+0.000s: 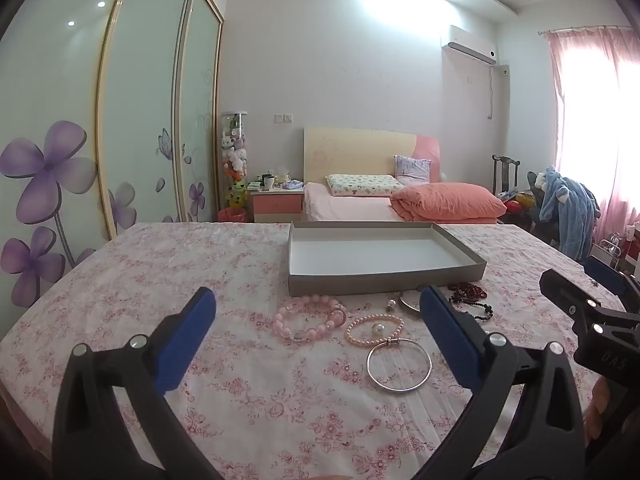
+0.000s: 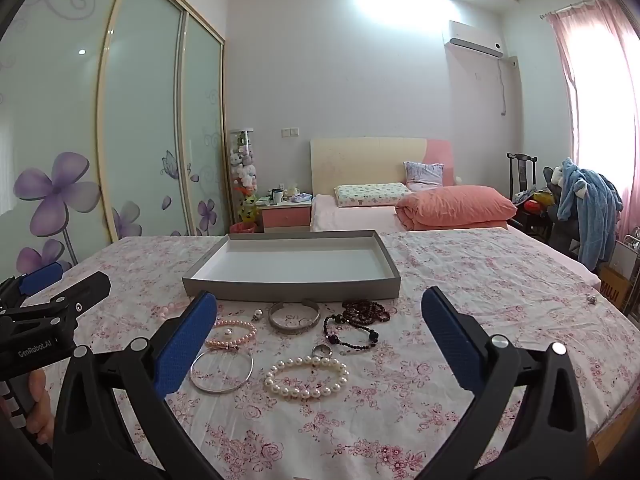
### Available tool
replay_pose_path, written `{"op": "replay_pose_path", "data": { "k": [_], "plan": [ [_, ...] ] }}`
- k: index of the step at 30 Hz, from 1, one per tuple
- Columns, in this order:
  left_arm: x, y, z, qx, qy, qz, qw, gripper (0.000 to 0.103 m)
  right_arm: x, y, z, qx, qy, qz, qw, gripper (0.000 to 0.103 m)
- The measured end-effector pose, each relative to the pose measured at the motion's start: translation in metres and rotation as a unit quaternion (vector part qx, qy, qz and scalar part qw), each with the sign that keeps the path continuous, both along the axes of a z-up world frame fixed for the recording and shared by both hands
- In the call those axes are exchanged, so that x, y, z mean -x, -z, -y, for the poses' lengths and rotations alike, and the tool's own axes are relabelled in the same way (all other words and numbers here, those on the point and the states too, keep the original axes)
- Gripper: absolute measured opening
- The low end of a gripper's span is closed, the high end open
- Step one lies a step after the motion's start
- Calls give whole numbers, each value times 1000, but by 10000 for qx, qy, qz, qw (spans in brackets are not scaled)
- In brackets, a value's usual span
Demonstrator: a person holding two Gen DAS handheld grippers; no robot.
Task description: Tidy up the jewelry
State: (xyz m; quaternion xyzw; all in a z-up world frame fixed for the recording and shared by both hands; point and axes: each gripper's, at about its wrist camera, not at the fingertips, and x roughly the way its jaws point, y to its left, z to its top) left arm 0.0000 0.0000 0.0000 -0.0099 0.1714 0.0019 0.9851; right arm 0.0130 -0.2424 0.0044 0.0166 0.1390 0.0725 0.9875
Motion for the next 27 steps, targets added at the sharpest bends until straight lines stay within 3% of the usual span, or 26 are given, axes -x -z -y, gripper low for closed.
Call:
{"op": "replay_pose_path", "data": {
  "k": [27],
  "plan": [
    [0, 0, 0, 1, 1, -12, 10000, 99, -1, 1, 3, -25, 0, -8, 10000, 101]
  ]
}}
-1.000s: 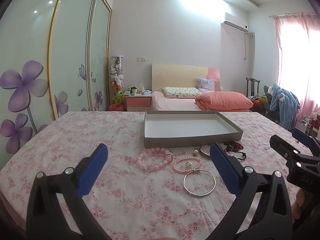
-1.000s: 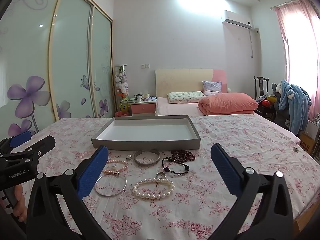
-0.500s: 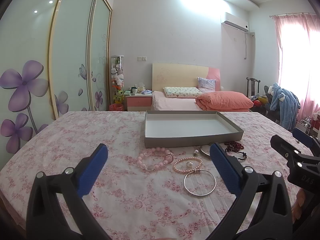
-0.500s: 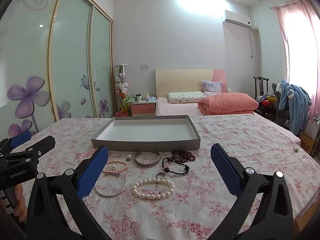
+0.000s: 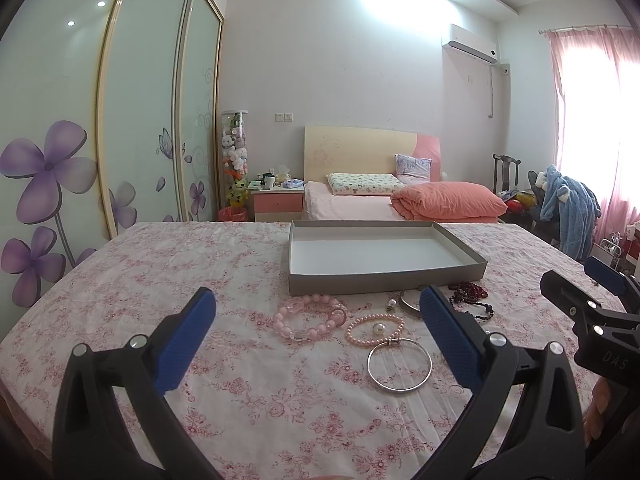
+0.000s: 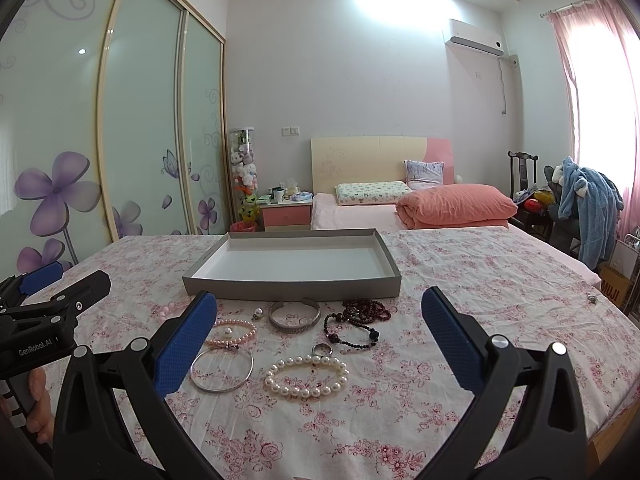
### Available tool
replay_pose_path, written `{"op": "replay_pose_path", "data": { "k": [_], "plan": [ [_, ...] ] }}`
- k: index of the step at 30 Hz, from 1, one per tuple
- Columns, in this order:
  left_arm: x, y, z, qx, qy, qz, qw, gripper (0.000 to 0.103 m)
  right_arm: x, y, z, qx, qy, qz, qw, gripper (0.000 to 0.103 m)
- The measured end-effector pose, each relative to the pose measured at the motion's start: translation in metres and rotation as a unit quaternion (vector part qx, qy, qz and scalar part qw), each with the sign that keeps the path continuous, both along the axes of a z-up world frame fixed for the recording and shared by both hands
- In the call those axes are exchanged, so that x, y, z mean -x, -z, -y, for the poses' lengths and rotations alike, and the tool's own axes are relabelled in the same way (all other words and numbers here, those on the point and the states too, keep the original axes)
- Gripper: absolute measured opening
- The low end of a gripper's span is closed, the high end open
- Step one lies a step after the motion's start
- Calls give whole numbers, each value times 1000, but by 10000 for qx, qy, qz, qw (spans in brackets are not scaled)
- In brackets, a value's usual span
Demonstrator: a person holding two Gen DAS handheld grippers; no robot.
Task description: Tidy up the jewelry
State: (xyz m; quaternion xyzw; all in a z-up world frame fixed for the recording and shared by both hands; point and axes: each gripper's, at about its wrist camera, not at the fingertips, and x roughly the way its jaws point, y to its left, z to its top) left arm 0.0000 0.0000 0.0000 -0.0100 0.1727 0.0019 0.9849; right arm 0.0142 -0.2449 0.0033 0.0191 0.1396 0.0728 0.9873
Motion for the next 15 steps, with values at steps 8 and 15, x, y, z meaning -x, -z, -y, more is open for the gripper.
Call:
{"op": "replay_pose_path", "data": {
  "k": [8, 15],
  "plan": [
    [0, 0, 0, 0, 1, -6, 10000, 99, -1, 2, 0, -1, 1, -8, 10000, 101],
    [0, 0, 0, -3, 1, -8, 10000, 99, 0, 2, 0, -4, 0, -11, 10000, 101]
  ]
}}
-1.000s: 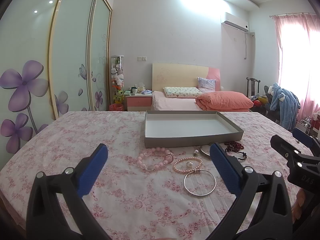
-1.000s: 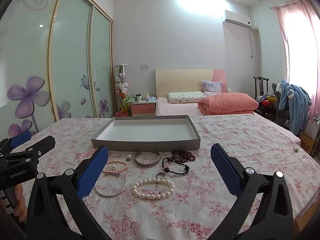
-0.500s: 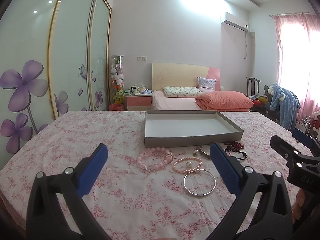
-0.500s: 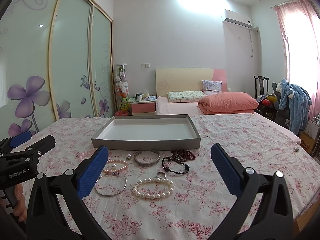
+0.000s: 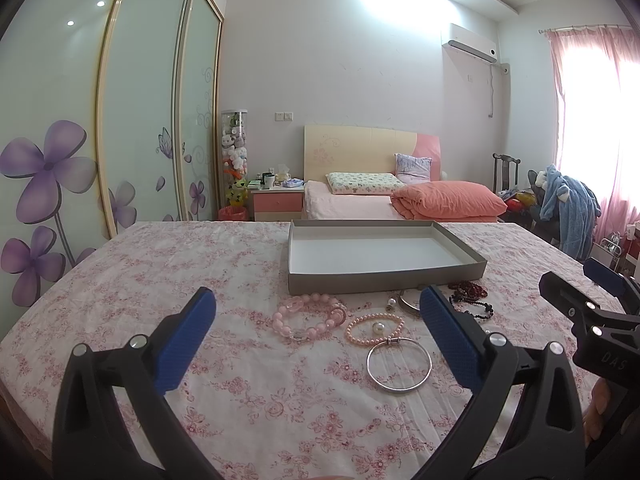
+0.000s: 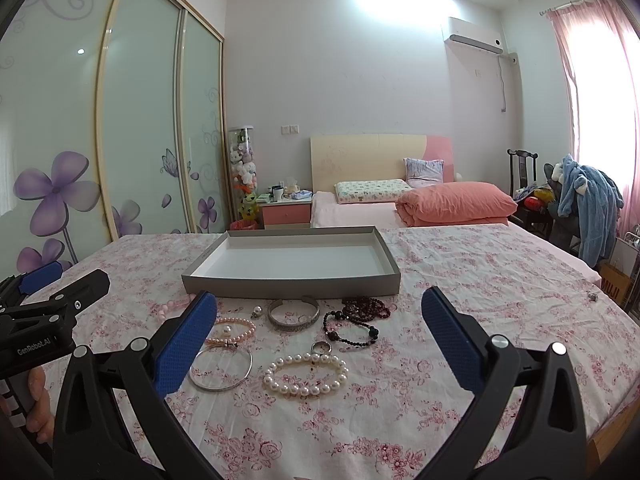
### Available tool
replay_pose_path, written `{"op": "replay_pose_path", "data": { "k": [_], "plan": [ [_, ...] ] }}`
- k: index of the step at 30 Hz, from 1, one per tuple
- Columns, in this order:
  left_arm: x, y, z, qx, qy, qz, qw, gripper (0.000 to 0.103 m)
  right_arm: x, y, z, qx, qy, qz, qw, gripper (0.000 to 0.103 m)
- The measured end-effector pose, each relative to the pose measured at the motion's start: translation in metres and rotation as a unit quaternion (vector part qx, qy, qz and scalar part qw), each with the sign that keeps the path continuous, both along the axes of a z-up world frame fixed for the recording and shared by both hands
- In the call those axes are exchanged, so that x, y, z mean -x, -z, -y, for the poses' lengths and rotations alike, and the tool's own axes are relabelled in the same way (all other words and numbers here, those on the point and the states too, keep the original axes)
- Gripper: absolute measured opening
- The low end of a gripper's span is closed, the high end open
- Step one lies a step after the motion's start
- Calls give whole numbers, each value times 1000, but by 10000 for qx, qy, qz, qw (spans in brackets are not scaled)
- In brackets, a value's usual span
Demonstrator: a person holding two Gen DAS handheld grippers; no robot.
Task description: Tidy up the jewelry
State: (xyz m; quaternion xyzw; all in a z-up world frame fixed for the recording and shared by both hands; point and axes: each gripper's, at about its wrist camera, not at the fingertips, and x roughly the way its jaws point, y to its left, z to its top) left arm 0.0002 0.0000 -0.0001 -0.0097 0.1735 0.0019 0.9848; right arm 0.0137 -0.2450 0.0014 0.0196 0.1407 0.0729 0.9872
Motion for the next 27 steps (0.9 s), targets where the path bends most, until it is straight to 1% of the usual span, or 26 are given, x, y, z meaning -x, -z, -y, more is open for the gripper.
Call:
{"op": "replay_pose_path", "data": {
  "k": [27],
  "plan": [
    [0, 0, 0, -1, 1, -11, 10000, 99, -1, 1, 2, -9, 2, -18, 10000, 101]
  ]
}}
